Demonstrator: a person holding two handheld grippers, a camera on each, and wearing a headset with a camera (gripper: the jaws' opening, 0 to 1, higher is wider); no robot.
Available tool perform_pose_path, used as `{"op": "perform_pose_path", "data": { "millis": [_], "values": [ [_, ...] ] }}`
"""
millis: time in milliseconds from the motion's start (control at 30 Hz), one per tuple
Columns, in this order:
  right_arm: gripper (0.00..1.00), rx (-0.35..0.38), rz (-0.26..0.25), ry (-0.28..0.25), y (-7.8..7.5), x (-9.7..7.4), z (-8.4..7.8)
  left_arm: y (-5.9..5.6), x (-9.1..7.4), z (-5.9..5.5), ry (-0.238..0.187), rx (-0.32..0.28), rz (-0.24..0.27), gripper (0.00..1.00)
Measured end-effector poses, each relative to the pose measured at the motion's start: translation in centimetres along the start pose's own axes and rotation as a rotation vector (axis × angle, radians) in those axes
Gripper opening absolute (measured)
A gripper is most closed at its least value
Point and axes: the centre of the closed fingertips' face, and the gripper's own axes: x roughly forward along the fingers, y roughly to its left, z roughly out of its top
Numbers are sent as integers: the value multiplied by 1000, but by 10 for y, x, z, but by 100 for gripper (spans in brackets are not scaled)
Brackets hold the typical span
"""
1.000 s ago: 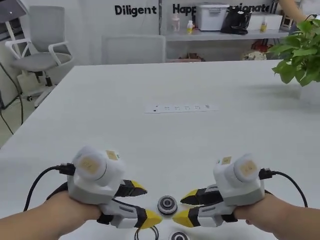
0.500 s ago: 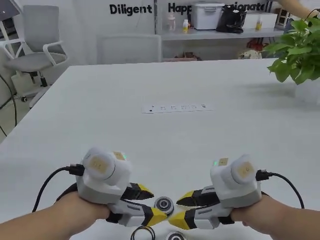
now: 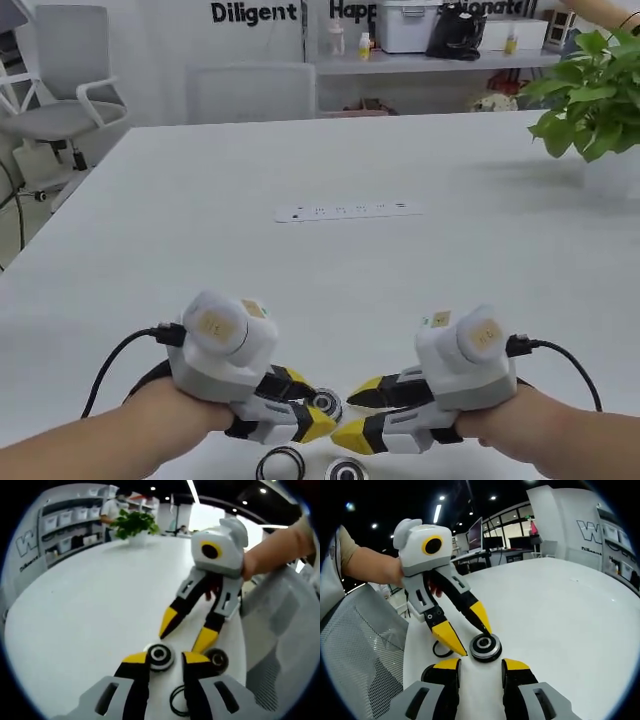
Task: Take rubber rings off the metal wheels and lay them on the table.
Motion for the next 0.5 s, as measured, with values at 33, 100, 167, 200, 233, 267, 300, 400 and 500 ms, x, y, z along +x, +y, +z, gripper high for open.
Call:
{"op": "perform_pose_path", "data": {
  "millis": [33,100,167,200,233,267,300,400,500],
  "values": [
    [30,0,0,0,0,0,0,1,0,0,-1,-1,1,25],
    [30,0,2,0,1,0,0,3,0,0,1,0,9,21],
    [30,-1,2,-1,1,1,0,5,1,0,4,13,22,18],
    [30,0,2,-2,1,1,0,5,0,0,5,15,24,18],
    [30,-1,1,-3,1,1,1,5,0,-1,5,22,28,17],
    [31,0,1,-7,1,2,2,5,0,-1,5,26,31,16],
    [31,0,0,-8,0,2,2,6,1,-1,4,26,41,15],
    [30,-3,-5,-10,-1,3,3,7,1,-1,4,30,49,14],
    [30,-4,-8,-14,-1,5,5,6,2,-1,2,48,62,14]
  ]
}}
